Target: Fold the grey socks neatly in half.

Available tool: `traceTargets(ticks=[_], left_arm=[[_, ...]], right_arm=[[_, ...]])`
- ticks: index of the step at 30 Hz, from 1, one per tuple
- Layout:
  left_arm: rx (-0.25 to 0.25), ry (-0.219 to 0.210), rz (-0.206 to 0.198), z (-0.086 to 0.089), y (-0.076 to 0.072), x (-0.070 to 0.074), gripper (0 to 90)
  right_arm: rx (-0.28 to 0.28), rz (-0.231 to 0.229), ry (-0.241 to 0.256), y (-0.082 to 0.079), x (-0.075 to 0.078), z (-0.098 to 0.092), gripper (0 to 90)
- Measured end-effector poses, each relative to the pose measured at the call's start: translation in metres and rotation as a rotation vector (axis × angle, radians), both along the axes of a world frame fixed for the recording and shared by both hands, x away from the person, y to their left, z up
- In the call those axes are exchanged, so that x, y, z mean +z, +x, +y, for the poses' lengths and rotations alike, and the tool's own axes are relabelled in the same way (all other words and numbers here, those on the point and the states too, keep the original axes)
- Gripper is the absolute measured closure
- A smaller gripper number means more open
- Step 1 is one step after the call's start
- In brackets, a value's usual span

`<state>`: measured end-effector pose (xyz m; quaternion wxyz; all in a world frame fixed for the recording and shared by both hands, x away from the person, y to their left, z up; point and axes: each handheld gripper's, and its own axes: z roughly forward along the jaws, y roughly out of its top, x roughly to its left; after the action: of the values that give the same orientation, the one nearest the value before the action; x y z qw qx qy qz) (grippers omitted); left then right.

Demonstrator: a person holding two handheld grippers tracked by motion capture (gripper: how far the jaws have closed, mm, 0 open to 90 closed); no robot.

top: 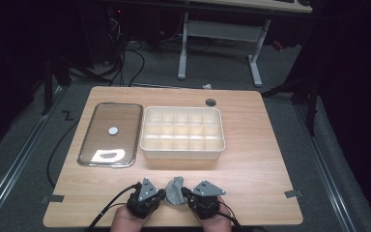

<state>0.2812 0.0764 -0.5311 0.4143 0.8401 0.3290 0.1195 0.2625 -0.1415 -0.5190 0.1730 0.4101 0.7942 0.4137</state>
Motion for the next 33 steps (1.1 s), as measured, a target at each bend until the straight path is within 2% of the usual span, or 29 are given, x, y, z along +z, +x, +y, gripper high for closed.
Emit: traceTargets(ticks=[11, 22, 29, 33], left_arm=[[-0.029, -0.006, -0.011, -0.015, -0.001, 0.001, 86.4], [-0.092, 0.023, -0.048, -0.046, -0.002, 0.0, 89.7], [-0.108, 0.031, -0.062, -0.048, -0.003, -0.001, 89.8], [-0.115, 0.053, -0.07, -0.048, -0.003, -0.001, 89.8]], right_arm=[[-0.009, -0.003, 0.0, -0.003, 0.001, -0.002, 90.0], [-0.038, -0.012, 0.001, -0.003, 0.002, -0.009, 90.0], [-0.048, -0.003, 0.007, -0.003, 0.002, -0.014, 90.0], [-0.042, -0.005, -0.012, -0.004, 0.0, -0.01, 90.0]])
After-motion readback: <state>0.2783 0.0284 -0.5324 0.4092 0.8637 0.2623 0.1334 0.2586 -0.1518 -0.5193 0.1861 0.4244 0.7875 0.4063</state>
